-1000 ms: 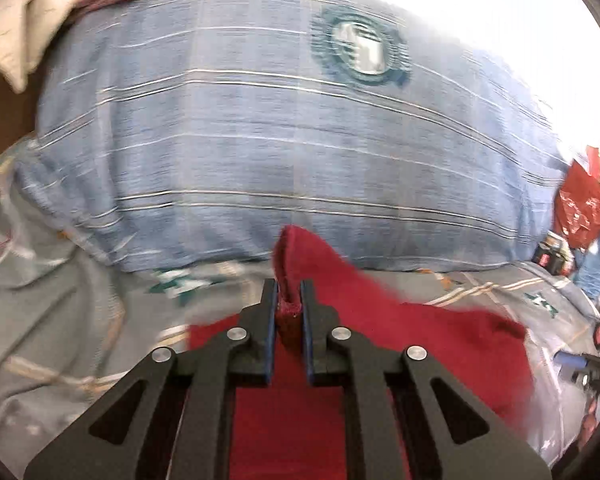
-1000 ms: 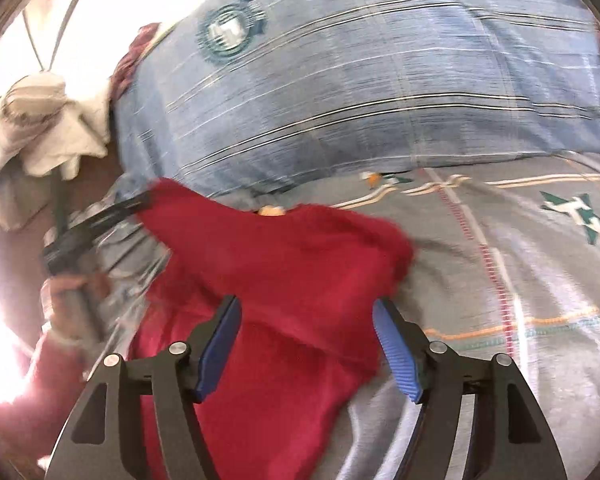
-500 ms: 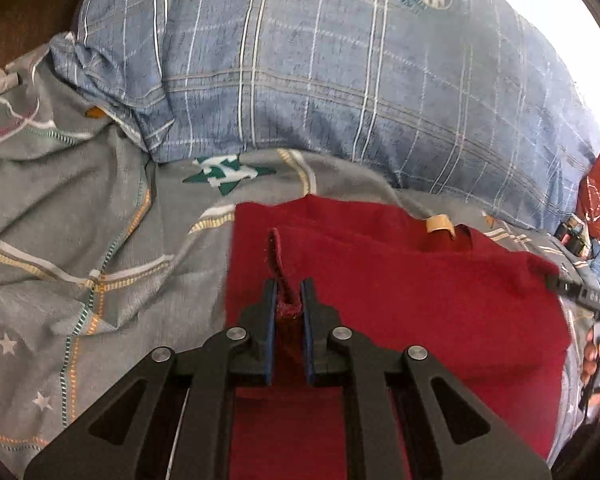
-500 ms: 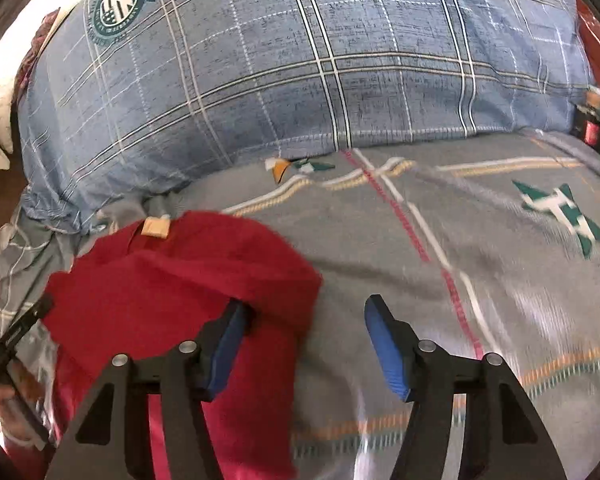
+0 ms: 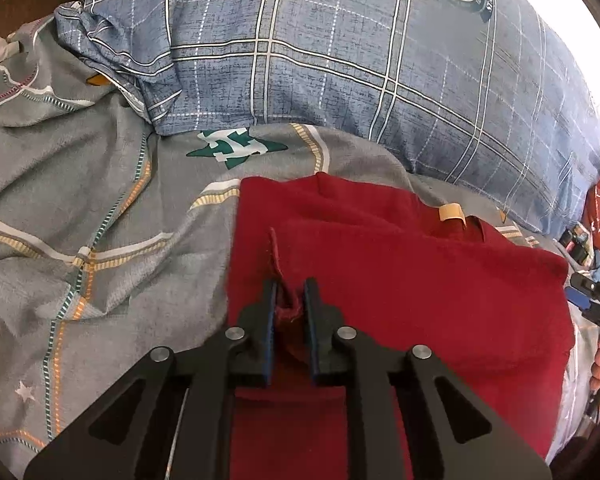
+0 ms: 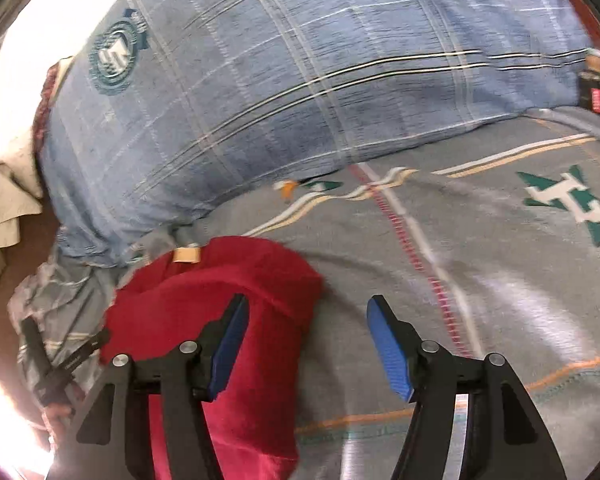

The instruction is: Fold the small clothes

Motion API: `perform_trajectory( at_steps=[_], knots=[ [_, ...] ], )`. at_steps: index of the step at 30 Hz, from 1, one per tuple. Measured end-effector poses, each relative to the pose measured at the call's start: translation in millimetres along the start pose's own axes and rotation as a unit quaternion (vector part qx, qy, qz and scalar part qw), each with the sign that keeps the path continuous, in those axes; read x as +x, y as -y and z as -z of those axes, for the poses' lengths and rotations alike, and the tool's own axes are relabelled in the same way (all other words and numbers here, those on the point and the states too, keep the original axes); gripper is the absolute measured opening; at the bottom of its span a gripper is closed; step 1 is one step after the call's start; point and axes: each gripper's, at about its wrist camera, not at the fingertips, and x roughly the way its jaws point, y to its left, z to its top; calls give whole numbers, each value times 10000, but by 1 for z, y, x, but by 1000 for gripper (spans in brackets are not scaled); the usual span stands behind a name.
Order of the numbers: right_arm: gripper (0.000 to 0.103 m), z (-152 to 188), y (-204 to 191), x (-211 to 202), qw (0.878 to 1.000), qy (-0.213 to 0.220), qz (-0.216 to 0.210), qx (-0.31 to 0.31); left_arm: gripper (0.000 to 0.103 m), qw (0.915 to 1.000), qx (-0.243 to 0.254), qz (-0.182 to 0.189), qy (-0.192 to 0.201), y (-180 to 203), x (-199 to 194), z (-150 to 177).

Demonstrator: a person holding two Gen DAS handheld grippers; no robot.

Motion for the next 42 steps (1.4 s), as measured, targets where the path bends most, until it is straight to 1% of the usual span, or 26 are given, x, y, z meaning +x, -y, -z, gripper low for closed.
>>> perform_trajectory(
  at_steps=[1, 2, 3, 4, 6, 7, 8, 9, 10, 12, 13, 14, 15, 17, 19, 23, 26, 28, 29, 31, 32, 34, 36, 38, 40, 42],
  knots=[
    [63, -2, -2, 6, 9999, -84, -52, 30, 12, 10000, 15, -28, 6, 1, 1, 0],
    [58, -4, -4, 18, 9997, -222, -87, 83, 12, 10000, 53, -72, 27, 2, 0, 1],
    [36, -6, -6, 25, 9994, -314, -123, 98, 12, 9999, 83, -105, 37, 3, 0, 2],
    [27, -7, -13, 34, 9993, -367, -60, 7, 13, 9998, 122, -140, 50, 4, -1, 2],
    [18, -10, -28, 28, 9990, -91, 229, -363, 13, 9998, 150, -145, 66, 4, -2, 2],
    [18, -11, -39, 18, 9976, 176, 342, -580, 13, 9997, 177, -173, 64, 5, -2, 3],
    [18, -10, -44, 10, 9962, 338, 435, -676, 14, 9996, 201, -190, 56, 6, -2, 3],
    [17, -9, -46, 5, 9948, 455, 542, -726, 15, 9995, 232, -206, 46, 7, -1, 3],
    [17, -9, -47, 5, 9925, 545, 754, -792, 15, 9994, 269, -238, 33, 9, 2, 3],
    [18, -9, -41, 21, 9908, 359, 1010, -830, 16, 9989, 333, -315, 44, 11, 3, 4],
    [20, -9, -34, 36, 9905, 144, 1132, -766, 16, 9986, 382, -367, 67, 13, 3, 4],
    [30, -9, -29, 42, 9904, 74, 1184, -704, 18, 9983, 417, -404, 86, 13, 2, 5],
    [46, -9, -23, 41, 9906, 80, 1221, -610, 20, 9981, 428, -426, 93, 14, 2, 5],
    [52, -9, -19, 21, 9928, 331, 1110, -312, 24, 9983, 387, -433, 88, 12, 1, 6],
    [52, -5, -21, 4, 9939, 452, 970, -257, 28, 9985, 333, -423, 65, 9, 2, 5],
    [51, 14, -45, -25, 9904, 713, 971, -680, 31, 9984, 309, -462, 72, 9, 3, 5],
    [51, 12, -53, -35, 9874, 995, 1032, -678, 34, 9982, 306, -499, 90, 9, 2, 6],
    [49, 2, -51, -28, 9878, 863, 1134, -627, 36, 9983, 286, -506, 90, 8, 2, 6],
    [49, -1, -52, -25, 9894, 732, 1096, -606, 37, 9983, 269, -503, 86, 8, 2, 6],
    [49, 2, -55, -26, 9917, 664, 851, -695, 40, 9984, 234, -503, 71, 6, 3, 5],
    [48, 5, -58, -26, 9917, 637, 812, -768, 41, 9984, 224, -508, 66, 6, 3, 5],
    [47, 10, -58, -19, 9898, 553, 1006, -848, 42, 9984, 211, -519, 52, 7, 5, 4],
    [35, 9, -51, -8, 9914, 421, 997, -742, 42, 9982, 238, -542, 47, 9, 7, 3],
    [30, 2, -41, 8, 9923, 337, 1035, -586, 43, 9980, 279, -565, 57, 10, 8, 3],
    [28, -8, -32, 26, 9923, 331, 1113, -427, 43, 9978, 305, -585, 66, 11, 8, 3],
    [28, -15, -22, 47, 9938, 153, 1079, -238, 45, 9977, 313, -590, 66, 10, 9, 3]
  ],
)
